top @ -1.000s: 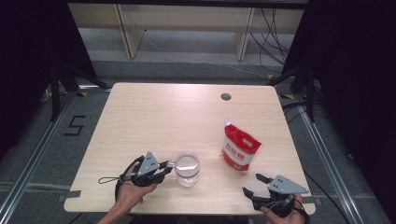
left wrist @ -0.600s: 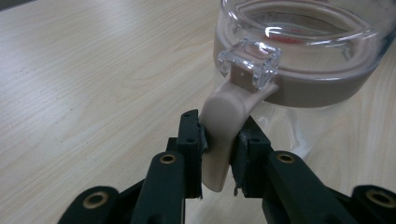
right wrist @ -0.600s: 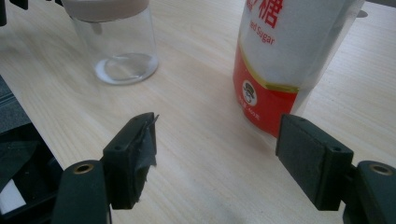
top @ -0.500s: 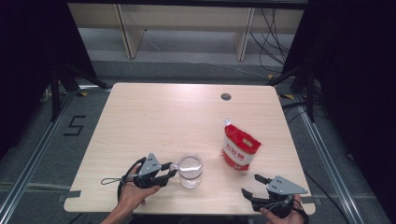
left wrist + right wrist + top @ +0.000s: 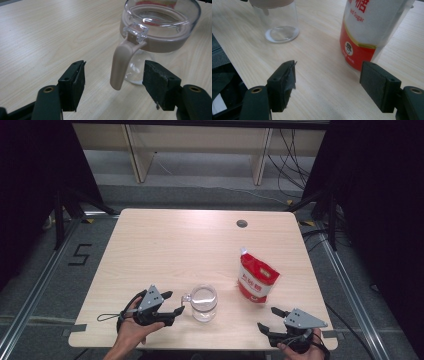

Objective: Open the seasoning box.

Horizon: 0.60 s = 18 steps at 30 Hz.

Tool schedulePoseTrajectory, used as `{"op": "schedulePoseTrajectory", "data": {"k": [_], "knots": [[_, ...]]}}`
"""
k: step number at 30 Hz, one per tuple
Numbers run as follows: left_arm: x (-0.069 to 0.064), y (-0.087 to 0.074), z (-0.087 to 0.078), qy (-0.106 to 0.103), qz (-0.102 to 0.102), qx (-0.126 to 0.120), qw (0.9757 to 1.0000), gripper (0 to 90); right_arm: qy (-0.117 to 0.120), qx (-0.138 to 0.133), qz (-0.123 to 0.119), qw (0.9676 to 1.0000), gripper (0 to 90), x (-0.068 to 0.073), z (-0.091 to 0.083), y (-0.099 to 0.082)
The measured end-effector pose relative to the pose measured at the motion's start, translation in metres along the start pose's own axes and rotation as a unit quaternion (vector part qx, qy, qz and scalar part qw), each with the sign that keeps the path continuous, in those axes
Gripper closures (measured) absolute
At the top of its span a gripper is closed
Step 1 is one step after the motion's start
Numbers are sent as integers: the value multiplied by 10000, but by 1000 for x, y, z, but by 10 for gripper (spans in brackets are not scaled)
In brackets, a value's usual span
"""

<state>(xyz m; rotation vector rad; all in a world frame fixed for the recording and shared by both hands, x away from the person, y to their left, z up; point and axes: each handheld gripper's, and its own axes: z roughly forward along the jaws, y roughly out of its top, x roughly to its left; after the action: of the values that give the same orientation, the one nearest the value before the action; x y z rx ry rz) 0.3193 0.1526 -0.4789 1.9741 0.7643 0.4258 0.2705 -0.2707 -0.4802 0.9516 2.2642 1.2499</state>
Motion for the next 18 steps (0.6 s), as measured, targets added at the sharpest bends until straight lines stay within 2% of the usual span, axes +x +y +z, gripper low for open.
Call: {"op": "schedulePoseTrajectory", "data": {"k": [1,2,4,6,9,11,12,14,16,17,18], "knots": [[0,0,0,0,0,0,10000,339,0,0,0,10000,299,0,0,0],[-1,-1,-2,-18,-173,6,9998,339,27,-19,-70,10000,299,0,1,0],[1,0,-4,-77,-188,-29,9998,341,70,7,-64,10000,299,-1,2,0],[0,1,-5,-110,-420,-64,9990,336,27,3,-6,10000,298,0,1,0],[-1,2,-8,-108,-456,-114,9988,333,-46,-31,-76,10000,297,-1,0,0],[-1,3,-10,-187,-483,-198,9985,351,-89,-54,-57,9999,296,0,-1,0],[-1,3,-12,-196,-354,-267,9988,365,-29,-37,-31,10000,296,1,-1,0],[0,3,-14,-231,-309,-273,9989,394,-24,-7,-13,10000,296,2,-1,0],[0,3,-16,-223,-350,-340,9986,460,-33,-50,-63,10000,296,3,0,1],[0,4,-17,-271,-430,-411,9979,499,-1,-65,-117,9999,297,3,0,2],[0,4,-17,-333,-430,-473,9974,550,-12,-61,-71,10000,298,5,0,2]]}}
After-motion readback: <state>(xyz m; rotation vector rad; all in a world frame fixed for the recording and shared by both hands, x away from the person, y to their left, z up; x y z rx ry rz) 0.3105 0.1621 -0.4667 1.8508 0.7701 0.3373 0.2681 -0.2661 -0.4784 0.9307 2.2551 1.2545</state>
